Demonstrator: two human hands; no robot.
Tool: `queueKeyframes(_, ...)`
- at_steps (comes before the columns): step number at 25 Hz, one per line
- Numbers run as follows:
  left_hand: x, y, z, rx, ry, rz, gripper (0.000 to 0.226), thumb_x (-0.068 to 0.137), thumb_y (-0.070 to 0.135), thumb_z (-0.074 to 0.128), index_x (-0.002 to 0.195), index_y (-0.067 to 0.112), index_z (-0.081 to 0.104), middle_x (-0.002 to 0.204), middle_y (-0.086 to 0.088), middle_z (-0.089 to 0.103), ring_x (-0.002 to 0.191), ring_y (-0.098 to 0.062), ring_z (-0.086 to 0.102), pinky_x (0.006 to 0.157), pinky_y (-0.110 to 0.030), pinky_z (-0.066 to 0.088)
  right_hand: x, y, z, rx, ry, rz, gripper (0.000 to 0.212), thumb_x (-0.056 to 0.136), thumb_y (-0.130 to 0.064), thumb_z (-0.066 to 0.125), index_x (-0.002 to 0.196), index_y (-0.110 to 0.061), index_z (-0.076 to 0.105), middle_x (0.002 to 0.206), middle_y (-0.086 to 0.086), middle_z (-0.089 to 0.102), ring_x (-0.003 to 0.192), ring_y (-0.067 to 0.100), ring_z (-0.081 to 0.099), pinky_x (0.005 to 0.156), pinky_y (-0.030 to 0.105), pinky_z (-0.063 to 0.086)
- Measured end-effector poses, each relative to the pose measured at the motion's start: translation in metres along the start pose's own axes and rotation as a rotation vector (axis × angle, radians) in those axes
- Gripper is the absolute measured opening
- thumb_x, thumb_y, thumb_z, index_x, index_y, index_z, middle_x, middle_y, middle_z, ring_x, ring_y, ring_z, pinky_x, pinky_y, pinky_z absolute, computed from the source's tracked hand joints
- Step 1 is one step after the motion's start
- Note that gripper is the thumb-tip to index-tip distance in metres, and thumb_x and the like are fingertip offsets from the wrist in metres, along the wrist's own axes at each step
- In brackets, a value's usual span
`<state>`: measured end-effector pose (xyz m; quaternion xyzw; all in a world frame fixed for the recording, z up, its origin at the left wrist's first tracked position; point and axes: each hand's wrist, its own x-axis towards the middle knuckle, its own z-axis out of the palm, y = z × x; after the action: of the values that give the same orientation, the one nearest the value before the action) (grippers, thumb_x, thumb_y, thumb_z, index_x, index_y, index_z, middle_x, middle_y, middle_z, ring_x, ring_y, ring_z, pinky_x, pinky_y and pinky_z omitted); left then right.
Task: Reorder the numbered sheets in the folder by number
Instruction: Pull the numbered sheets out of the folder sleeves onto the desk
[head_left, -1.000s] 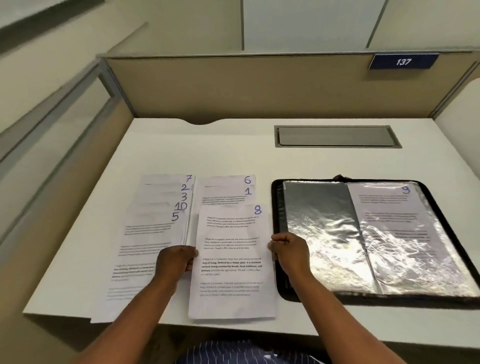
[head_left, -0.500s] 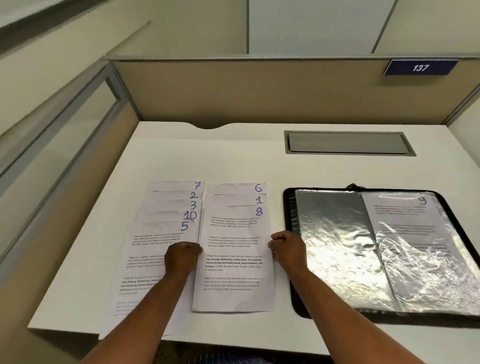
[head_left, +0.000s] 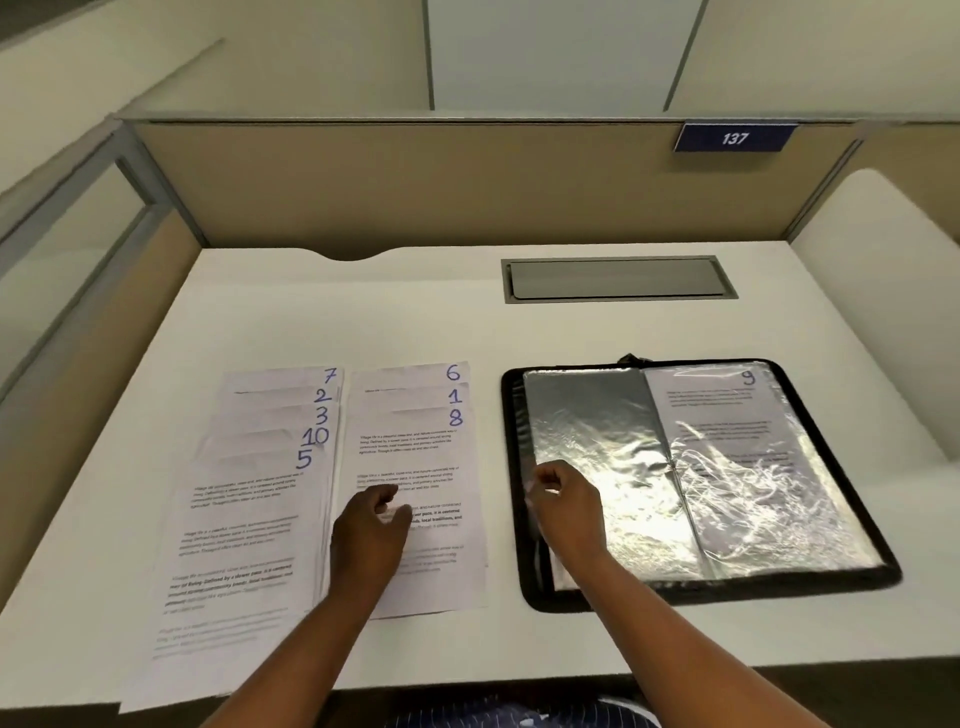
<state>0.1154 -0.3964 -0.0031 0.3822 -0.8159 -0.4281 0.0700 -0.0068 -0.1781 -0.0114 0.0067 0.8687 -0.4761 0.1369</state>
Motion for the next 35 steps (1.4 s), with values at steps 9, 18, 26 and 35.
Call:
queueKeyframes(9, -0.087, 0.084, 0.134, 0.123, -0.181, 0.227, 0.055, 0.097, 0.032, 0.064, 0.147, 0.029, 0.044, 0.154, 0.01, 0.043, 0.136, -0.005, 0.041, 0.104, -0.025, 0.037, 0.004, 0.101, -0.132, -0.333, -0.034, -0.18, 0.057, 0.096, -0.035, 0.066, 0.148, -0.019, 0.051, 0.155, -0.001, 0.048, 0.143, 0.018, 0.042, 0.12, 0.035, 0.032)
queueKeyframes(18, -0.175, 0.128, 0.262, 0.403, -0.308, 0.269, 0.079, 0.096, 0.048, 0.059, 0.161, 0.028, 0.019, 0.17, 0.002, 0.006, 0.156, -0.017, 0.002, 0.125, -0.037, 0.01, 0.003, 0.203, -0.265, -0.706, -0.049, -0.282, 0.079, 0.1, -0.064, 0.035, 0.163, -0.032, 0.0, 0.169, 0.008, -0.018, 0.155, 0.025, -0.024, 0.123, 0.05, -0.015)
queueKeyframes(26, -0.21, 0.146, 0.271, 0.5, -0.333, 0.218, 0.081, 0.096, 0.051, 0.056, 0.161, 0.027, 0.016, 0.17, 0.001, 0.0, 0.156, -0.02, -0.003, 0.126, -0.044, 0.008, -0.009, 0.234, -0.302, -0.858, -0.153, -0.179, 0.095, 0.097, -0.076, 0.014, 0.163, -0.009, -0.004, 0.17, 0.013, -0.01, 0.154, 0.024, -0.023, 0.123, 0.058, -0.012)
queueKeyframes(35, -0.205, 0.193, 0.257, 0.034, -0.183, 0.093, 0.054, 0.09, 0.067, 0.057, 0.122, 0.025, 0.067, 0.129, 0.008, 0.064, 0.119, -0.012, 0.059, 0.101, -0.033, 0.046, -0.04, 0.168, -0.258, -0.739, -0.279, -0.761, 0.083, 0.101, -0.065, 0.031, 0.164, -0.016, 0.012, 0.172, 0.003, 0.006, 0.157, 0.018, -0.015, 0.123, 0.055, -0.013)
